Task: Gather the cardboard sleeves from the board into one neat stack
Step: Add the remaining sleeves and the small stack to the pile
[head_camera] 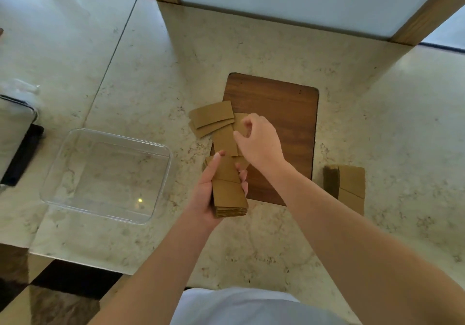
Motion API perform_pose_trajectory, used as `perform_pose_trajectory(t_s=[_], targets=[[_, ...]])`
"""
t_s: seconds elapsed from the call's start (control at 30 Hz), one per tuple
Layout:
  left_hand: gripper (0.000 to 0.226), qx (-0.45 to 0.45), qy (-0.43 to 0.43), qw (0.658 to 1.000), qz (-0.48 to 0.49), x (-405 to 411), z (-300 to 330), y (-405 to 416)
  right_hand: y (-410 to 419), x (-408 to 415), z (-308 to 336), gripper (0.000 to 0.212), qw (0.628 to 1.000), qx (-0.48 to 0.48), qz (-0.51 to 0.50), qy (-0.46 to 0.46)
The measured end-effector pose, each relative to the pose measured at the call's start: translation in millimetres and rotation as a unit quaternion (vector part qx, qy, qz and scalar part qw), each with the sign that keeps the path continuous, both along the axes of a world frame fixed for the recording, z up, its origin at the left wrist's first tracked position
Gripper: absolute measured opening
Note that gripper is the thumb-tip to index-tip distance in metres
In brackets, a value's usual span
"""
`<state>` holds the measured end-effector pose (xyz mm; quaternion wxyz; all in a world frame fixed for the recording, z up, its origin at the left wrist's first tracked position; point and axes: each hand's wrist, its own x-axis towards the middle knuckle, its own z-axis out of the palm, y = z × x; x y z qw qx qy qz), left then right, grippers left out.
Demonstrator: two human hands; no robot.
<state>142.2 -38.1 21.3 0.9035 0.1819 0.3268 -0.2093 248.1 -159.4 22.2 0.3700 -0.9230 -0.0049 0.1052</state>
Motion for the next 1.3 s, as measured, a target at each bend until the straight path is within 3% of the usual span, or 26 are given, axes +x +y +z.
perform_pose_trajectory(t_s=[0.07, 0.2, 0.33, 0.4, 0.53, 0.7, 0.8, 0.93, 1.0, 1.17, 1.23, 1.3], targets=[[0.03, -0.012, 0.002, 1.0, 0.016, 3.2, -2.5, 11.0, 19.3, 31.7, -2.9, 0.049, 0.992, -0.079, 0.099, -0.026], [0.019, -0.025, 0.016, 0.999, 0.041, 7.0, -8.6, 28.7, 49.8, 85.1, -2.7, 0.08, 0.931, -0.232, 0.281, -0.003], [0.018, -0.031, 0.029, 0.998, 0.049, 11.5, -16.0, 37.1, 61.1, 108.0, -13.1, 0.086, 0.89, -0.296, 0.343, 0.045], [0.018, -0.027, 0.038, 0.998, 0.049, 15.0, -19.6, 39.5, 59.6, 109.8, -19.6, 0.077, 0.873, -0.312, 0.376, 0.009], [0.017, -0.021, 0.056, 0.997, 0.047, 19.3, -24.3, 40.4, 40.2, 100.0, -35.4, 0.073, 0.853, -0.341, 0.392, -0.041], [0.021, -0.017, 0.068, 0.996, 0.048, 25.0, -28.3, 38.0, 40.9, 112.4, -43.6, 0.082, 0.892, -0.264, 0.366, -0.037], [0.022, -0.024, 0.076, 0.995, 0.062, 27.1, -28.5, 37.5, 49.8, 118.5, -42.4, 0.083, 0.878, -0.283, 0.387, -0.02], [0.026, -0.026, 0.075, 0.994, 0.069, 36.4, -27.5, 38.1, 42.7, 115.6, -44.9, 0.08, 0.857, -0.322, 0.398, -0.061], [0.024, -0.026, 0.073, 0.994, 0.072, 40.0, -27.8, 37.9, 34.8, 111.4, -46.7, 0.08, 0.862, -0.323, 0.385, -0.059], [0.022, -0.022, 0.066, 0.995, 0.072, 42.8, -31.1, 37.3, 13.8, 93.1, -30.2, 0.078, 0.93, -0.216, 0.299, 0.001], [0.017, -0.022, 0.068, 0.995, 0.072, 43.1, -32.8, 37.0, 7.3, 82.2, -16.6, 0.059, 0.959, -0.096, 0.241, 0.115], [0.015, -0.021, 0.071, 0.995, 0.068, 43.6, -32.9, 35.7, 2.1, 68.0, -5.8, 0.033, 0.946, 0.09, 0.132, 0.282]])
